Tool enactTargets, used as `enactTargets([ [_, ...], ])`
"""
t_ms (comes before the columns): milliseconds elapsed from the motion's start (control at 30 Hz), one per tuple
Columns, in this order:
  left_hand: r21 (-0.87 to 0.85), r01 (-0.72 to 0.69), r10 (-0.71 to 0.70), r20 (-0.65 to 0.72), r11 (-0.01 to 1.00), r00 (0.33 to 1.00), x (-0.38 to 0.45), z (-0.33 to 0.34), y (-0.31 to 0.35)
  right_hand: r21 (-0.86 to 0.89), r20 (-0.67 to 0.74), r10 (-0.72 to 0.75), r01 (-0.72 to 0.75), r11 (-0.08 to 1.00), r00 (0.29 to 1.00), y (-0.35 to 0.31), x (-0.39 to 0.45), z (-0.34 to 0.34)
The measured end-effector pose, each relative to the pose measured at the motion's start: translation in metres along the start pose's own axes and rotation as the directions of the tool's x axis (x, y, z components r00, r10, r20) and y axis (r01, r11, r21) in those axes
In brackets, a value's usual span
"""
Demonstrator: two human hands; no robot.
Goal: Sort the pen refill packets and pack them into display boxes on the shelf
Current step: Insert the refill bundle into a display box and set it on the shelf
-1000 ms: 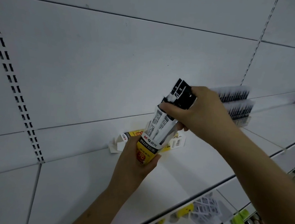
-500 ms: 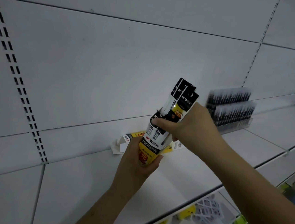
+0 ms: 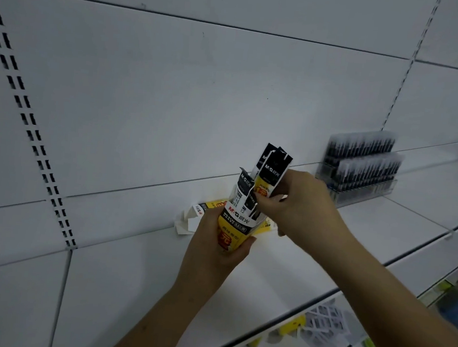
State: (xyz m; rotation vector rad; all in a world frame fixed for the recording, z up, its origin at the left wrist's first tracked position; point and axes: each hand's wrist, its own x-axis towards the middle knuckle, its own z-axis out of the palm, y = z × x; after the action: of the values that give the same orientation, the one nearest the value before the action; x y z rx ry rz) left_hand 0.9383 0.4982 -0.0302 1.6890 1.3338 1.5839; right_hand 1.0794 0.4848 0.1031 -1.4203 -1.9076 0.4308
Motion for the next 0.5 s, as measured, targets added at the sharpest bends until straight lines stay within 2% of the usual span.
enactTargets([
  [133,-0.008,-0.015,0.015,-0.007,1.000,1.000,0.001,0.000,0.000,0.160,-0.027,-0.040,0.044,0.986,0.999,-0.004,-0.004,-0.021],
  [267,0.007,-0.027,0.027,-0.020,1.000,0.999,0.000,0.000,-0.002,0.045,-0.053,-0.099,0.101,0.994,0.994,-0.004,-0.003,-0.016],
  [433,-0.023,-0.015,0.015,-0.022,1.000,1.000,0.001,0.000,0.001,-0.129,0.021,-0.112,0.113,0.985,0.994,-0.006,-0.001,-0.004],
  [500,-0.029,-0.015,0.014,-0.014,0.999,1.000,0.001,-0.002,0.000,-0.121,0.052,-0.103,0.109,0.987,0.993,-0.007,0.002,-0.010],
])
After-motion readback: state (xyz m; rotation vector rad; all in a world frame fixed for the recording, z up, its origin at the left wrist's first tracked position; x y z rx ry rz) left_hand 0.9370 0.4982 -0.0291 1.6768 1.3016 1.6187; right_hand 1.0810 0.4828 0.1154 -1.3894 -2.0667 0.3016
